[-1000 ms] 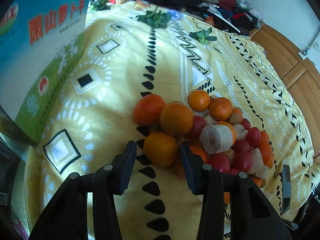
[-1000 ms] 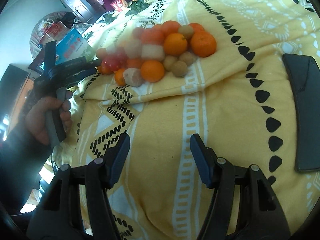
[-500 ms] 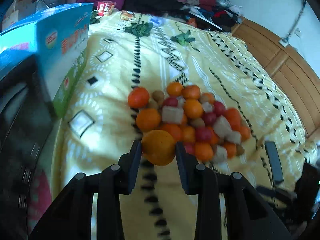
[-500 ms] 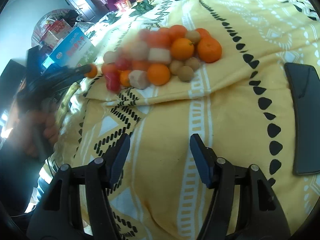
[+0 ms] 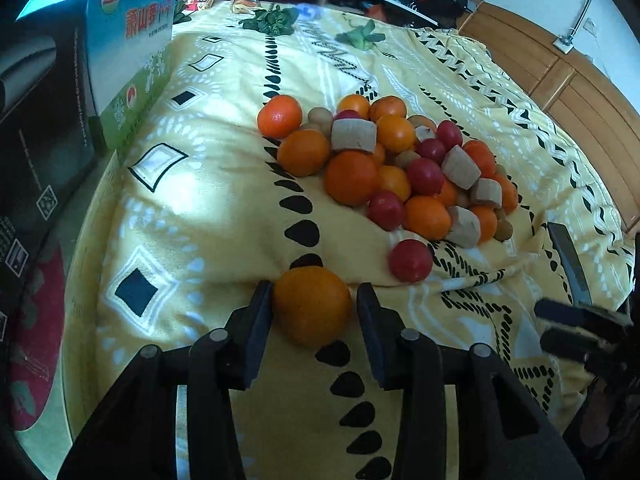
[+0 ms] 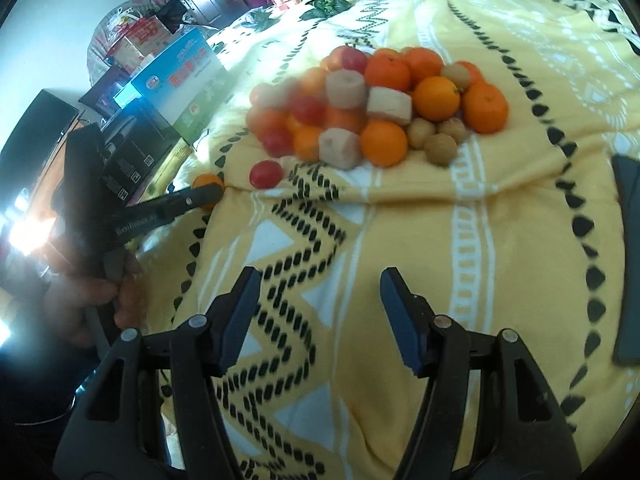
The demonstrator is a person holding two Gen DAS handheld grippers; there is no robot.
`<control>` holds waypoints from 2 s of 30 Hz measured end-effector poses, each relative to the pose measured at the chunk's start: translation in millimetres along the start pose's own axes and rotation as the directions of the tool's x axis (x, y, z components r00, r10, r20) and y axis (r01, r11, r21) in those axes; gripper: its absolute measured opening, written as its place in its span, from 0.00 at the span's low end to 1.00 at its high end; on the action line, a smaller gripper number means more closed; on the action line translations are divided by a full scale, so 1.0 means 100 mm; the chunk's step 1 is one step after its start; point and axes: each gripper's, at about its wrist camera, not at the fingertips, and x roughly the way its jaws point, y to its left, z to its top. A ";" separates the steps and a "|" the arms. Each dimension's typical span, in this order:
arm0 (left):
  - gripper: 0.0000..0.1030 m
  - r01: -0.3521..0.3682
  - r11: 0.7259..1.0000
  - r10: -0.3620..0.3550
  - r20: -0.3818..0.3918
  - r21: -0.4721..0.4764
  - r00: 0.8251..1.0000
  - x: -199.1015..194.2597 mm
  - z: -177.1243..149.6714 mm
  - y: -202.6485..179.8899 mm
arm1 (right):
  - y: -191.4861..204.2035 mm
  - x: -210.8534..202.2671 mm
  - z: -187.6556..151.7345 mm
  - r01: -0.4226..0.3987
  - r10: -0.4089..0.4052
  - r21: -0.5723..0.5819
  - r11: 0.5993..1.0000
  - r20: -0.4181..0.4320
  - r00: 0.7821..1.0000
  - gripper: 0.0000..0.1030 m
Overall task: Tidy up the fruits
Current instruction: 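Grasp a large orange with the left tool while the right tool grasps a beige yam chunk, then carry the orange and yam chunk to the steel bowl and release both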
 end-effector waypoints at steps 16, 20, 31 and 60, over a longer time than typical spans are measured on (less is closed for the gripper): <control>0.38 0.020 0.999 -0.020 0.006 -0.029 1.000 0.03 0.00 0.05 | 0.02 0.61 0.65 0.082 -0.084 0.135 0.987 0.009 0.996 0.42; 0.38 0.023 0.999 -0.023 0.007 -0.035 1.000 0.03 -0.01 0.06 | 0.01 0.66 0.67 0.108 -0.114 0.144 0.984 0.029 0.993 0.37; 0.38 0.028 0.999 -0.026 0.062 -0.036 0.998 -0.22 0.01 0.01 | 0.08 0.29 0.50 0.052 -0.062 0.109 0.993 0.092 0.994 0.27; 0.37 -0.070 0.960 0.171 0.368 -0.272 0.914 -2.47 -0.33 1.32 | 1.24 0.39 0.54 0.110 -0.112 -0.232 0.967 0.006 0.994 0.12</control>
